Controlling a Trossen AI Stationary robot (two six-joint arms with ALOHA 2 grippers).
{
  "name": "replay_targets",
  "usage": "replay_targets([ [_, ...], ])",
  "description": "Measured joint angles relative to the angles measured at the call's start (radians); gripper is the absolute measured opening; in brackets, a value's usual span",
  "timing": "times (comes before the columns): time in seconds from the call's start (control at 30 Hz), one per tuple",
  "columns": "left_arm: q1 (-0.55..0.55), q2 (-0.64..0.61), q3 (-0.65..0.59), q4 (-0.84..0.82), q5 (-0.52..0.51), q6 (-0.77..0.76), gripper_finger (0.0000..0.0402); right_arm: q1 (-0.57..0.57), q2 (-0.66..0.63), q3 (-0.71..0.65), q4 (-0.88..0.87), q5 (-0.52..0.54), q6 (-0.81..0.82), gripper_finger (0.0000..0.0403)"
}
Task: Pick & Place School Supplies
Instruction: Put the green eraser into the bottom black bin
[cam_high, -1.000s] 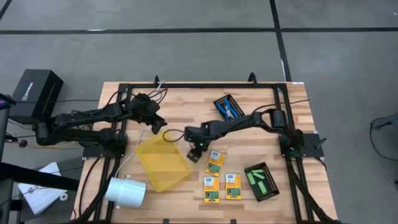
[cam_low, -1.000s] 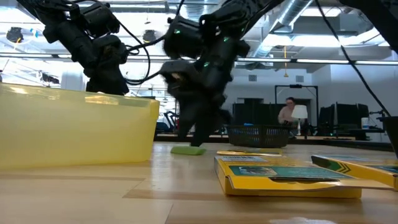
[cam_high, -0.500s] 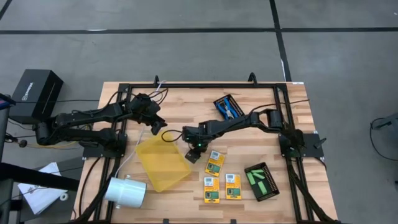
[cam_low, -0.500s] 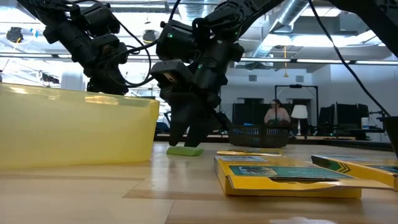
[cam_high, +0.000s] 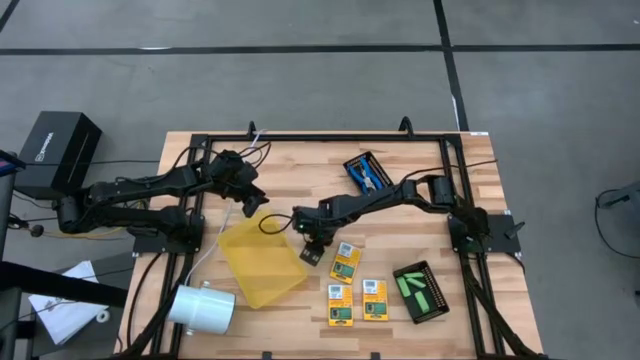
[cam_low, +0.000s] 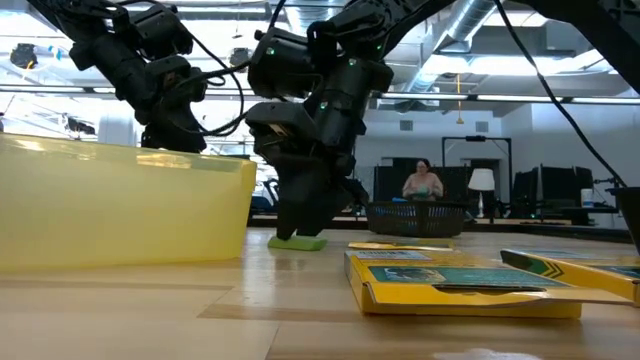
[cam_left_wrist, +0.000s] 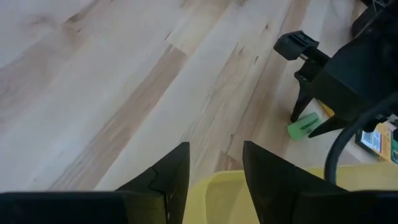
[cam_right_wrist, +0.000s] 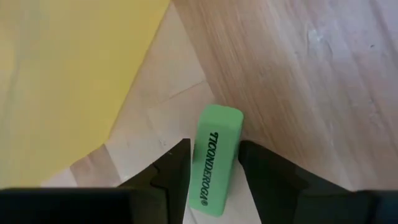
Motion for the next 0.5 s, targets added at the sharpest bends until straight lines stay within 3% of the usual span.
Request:
replay_targets([
  [0.27,0.000,0.000,0.000,0.001,-0.002,0.045,0.0142,0.007,0.001,0.000,0.066,0.081,-0.031,0.0143],
  [0.5,0.000,0.000,0.000,0.001,-0.006,0.117,0.0142,0.032,0.001,0.001,0.059,0.088,-0.012,0.0143],
])
